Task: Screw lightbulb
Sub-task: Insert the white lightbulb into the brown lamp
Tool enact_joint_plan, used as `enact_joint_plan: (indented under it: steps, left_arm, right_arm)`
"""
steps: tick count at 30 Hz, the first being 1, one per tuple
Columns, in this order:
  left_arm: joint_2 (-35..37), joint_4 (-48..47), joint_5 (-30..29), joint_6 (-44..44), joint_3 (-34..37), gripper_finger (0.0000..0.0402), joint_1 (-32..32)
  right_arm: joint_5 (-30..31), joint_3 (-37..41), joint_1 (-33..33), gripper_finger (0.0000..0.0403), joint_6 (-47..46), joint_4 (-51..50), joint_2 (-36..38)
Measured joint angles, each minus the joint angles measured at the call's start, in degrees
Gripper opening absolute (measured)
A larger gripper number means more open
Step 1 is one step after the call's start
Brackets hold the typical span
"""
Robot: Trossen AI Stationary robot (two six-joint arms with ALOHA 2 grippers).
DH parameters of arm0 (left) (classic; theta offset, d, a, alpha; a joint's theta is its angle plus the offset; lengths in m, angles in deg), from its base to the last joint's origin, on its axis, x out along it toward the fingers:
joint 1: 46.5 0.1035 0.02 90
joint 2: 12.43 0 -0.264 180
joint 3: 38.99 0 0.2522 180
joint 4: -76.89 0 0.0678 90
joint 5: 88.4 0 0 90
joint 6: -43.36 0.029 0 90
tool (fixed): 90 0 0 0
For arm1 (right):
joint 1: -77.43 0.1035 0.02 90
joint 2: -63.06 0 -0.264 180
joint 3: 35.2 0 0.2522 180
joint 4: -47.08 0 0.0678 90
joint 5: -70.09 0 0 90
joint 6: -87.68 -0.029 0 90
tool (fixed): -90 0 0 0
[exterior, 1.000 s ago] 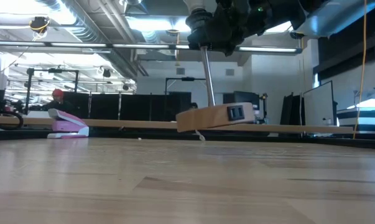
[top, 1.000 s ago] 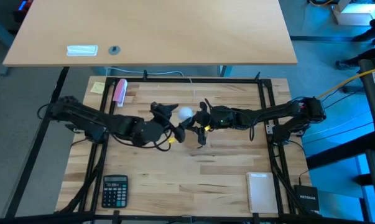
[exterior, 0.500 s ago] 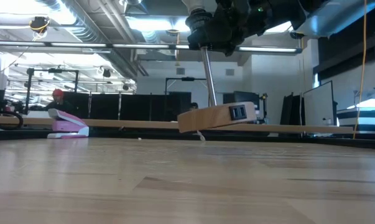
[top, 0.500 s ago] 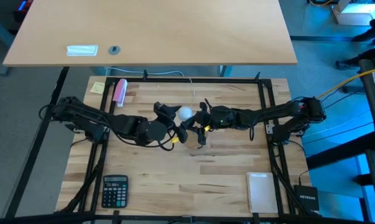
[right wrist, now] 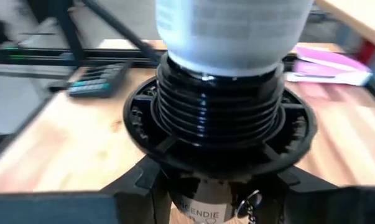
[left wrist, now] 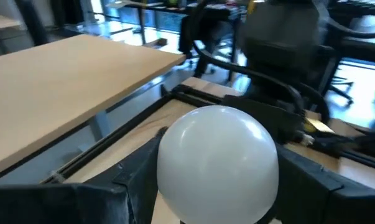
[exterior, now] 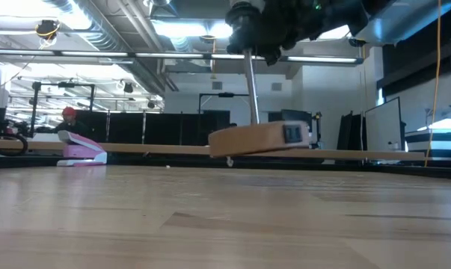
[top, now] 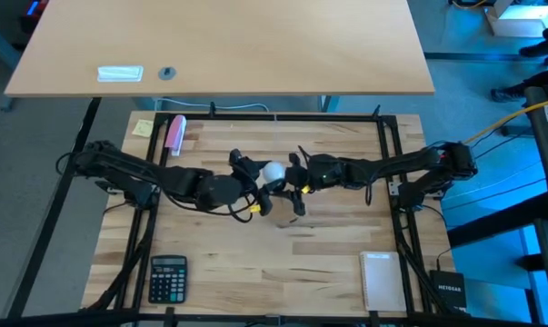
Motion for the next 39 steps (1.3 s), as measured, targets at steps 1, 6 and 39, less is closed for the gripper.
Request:
enact_joint_plan:
  steps: [1, 6, 39]
  left_arm:
    - [0.1, 0.4, 0.8, 0.6, -0.1, 0.0232, -0.2]
    - [0.4, 1.8, 8.8, 3.2, -0.2, 0.0232, -1.1]
    - [0.0, 6.2, 22.2, 16.6, 0.4, 0.0349, -2.2]
  right_arm:
    - [-1.7, 0.0, 0.1, 0.0149, 0.3, -0.1, 0.5]
    - [-13.4, 0.0, 2.2, 0.0149, 1.6, 0.6, 2.1]
    - [-19.8, -0.7, 5.7, 0.0149, 5.6, 2.9, 3.6]
